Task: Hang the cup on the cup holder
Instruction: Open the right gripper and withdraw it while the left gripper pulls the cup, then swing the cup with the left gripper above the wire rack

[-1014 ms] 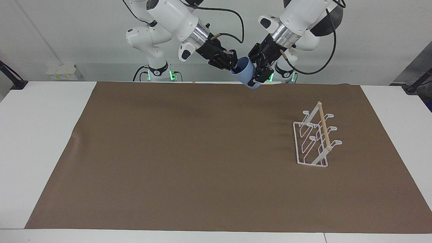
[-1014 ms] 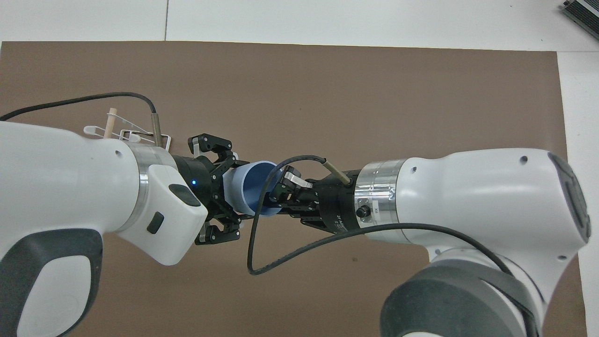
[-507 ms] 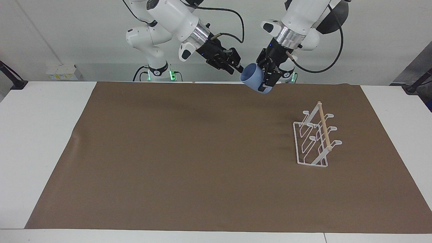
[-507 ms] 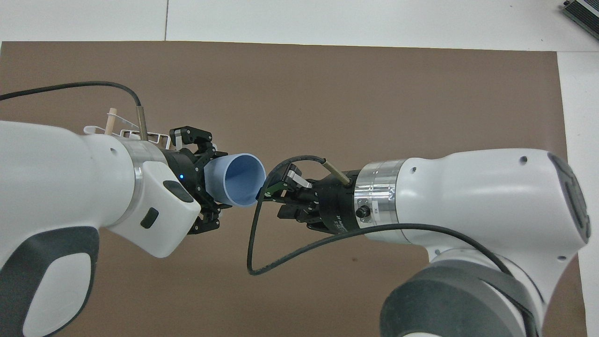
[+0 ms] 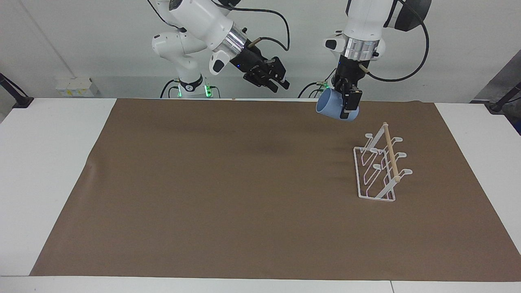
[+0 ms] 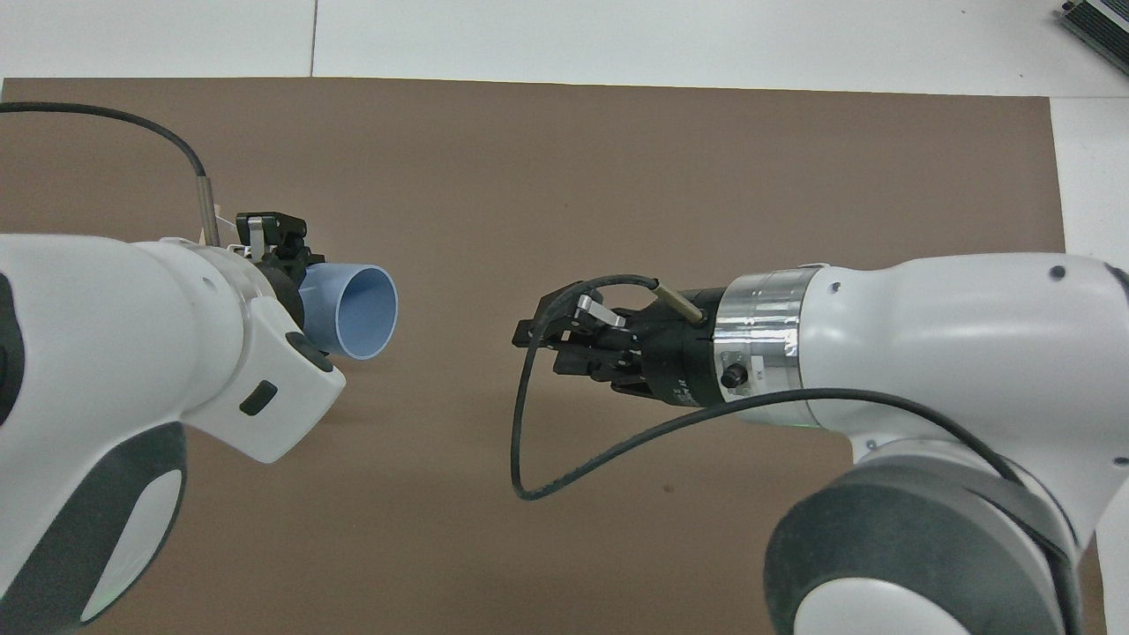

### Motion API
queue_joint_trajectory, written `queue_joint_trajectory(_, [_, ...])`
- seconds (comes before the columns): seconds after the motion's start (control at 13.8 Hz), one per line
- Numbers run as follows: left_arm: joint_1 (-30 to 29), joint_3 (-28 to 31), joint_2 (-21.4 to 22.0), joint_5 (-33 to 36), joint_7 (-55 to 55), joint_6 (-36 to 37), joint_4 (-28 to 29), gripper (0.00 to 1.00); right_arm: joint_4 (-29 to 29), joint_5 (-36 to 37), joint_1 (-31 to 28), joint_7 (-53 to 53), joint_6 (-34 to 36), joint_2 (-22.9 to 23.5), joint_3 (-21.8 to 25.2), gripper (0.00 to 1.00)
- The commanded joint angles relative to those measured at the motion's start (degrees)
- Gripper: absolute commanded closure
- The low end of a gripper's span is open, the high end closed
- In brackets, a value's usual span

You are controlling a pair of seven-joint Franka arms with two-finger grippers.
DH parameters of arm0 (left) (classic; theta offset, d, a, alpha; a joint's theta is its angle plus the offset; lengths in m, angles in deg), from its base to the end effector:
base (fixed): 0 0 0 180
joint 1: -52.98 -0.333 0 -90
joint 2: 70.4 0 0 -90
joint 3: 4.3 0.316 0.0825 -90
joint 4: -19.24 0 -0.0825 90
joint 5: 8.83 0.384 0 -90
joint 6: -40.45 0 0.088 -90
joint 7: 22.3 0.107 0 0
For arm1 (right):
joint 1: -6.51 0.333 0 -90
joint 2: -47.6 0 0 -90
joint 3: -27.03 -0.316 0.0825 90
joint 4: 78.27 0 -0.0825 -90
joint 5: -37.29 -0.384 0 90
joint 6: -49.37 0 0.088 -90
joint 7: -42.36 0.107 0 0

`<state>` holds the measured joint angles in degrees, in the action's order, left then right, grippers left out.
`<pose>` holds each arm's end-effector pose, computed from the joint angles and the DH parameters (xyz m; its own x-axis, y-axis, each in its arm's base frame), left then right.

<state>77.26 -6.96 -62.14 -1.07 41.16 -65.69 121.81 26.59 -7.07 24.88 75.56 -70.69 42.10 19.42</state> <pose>0.4796 -0.2338 0.6250 -0.0269 -0.9990 -0.0361 -0.9692 0.0349 -0.2439 0.4932 0.2817 0.6181 0.9308 -0.3111 -0.1917 -0.3536 -0.6338 -0.6879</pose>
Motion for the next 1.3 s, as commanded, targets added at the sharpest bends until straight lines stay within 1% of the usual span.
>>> queue_joint_trajectory(0.0, [-1.7, -0.2, 1.3, 7.3, -0.1, 0.7, 1.6, 1.00, -1.1, -0.5, -2.7, -9.8, 0.0, 1.0, -0.3, 0.51])
queue_joint_trajectory(0.07, [-1.9, -0.2, 1.2, 10.2, -0.1, 0.8, 1.6, 1.00, -1.4, 2.2, -2.8, -11.0, -0.2, 1.1, -0.2, 0.51])
queue_joint_trajectory(0.22, [-2.1, -0.2, 1.1, 15.0, -0.2, 0.8, 1.7, 1.00, -3.1, 11.8, -2.9, -11.3, 0.3, 1.6, -0.3, 0.51])
queue_joint_trajectory(0.36, [-4.0, -0.2, 0.9, 16.8, -0.4, 1.3, 2.0, 1.00, -5.0, 17.7, -3.0, -11.4, 3.0, 2.5, -0.3, 0.50])
queue_joint_trajectory(0.43, [-4.1, -0.2, 0.8, 20.3, -1.0, 1.0, 2.9, 1.00, -6.0, 20.3, -3.1, -11.4, 4.4, 2.8, -0.2, 0.50])
queue_joint_trajectory(0.58, [-3.3, -0.3, -1.5, 30.0, -4.3, 2.5, 3.3, 1.00, -7.7, 27.1, -3.6, -11.5, 7.6, 3.0, -0.3, 0.50])
queue_joint_trajectory(0.65, [-3.0, -0.3, -2.3, 32.3, -5.9, 2.8, 3.3, 1.00, -8.6, 29.8, -3.9, -12.3, 9.5, 3.3, -0.3, 0.50])
queue_joint_trajectory(0.87, [-2.3, -0.4, -6.0, 38.4, -9.9, 2.7, 3.2, 1.00, -11.2, 35.6, -5.9, -17.6, 15.0, 3.6, -0.2, 0.50])
queue_joint_trajectory(1.01, [-2.2, -0.4, -7.9, 39.9, -11.1, 2.2, 3.3, 1.00, -11.5, 37.8, -7.9, -20.0, 17.7, 3.6, -0.1, 0.50])
queue_joint_trajectory(1.16, [-2.1, -0.4, -8.8, 44.9, -11.7, 2.0, 4.1, 1.00, -12.3, 39.3, -10.0, -21.5, 21.3, 3.3, 0.0, 0.50])
queue_joint_trajectory(1.23, [-2.1, -0.4, -9.5, 47.6, -14.0, 2.6, 4.4, 1.00, -13.1, 40.8, -10.7, -22.4, 23.7, 3.3, 0.0, 0.50])
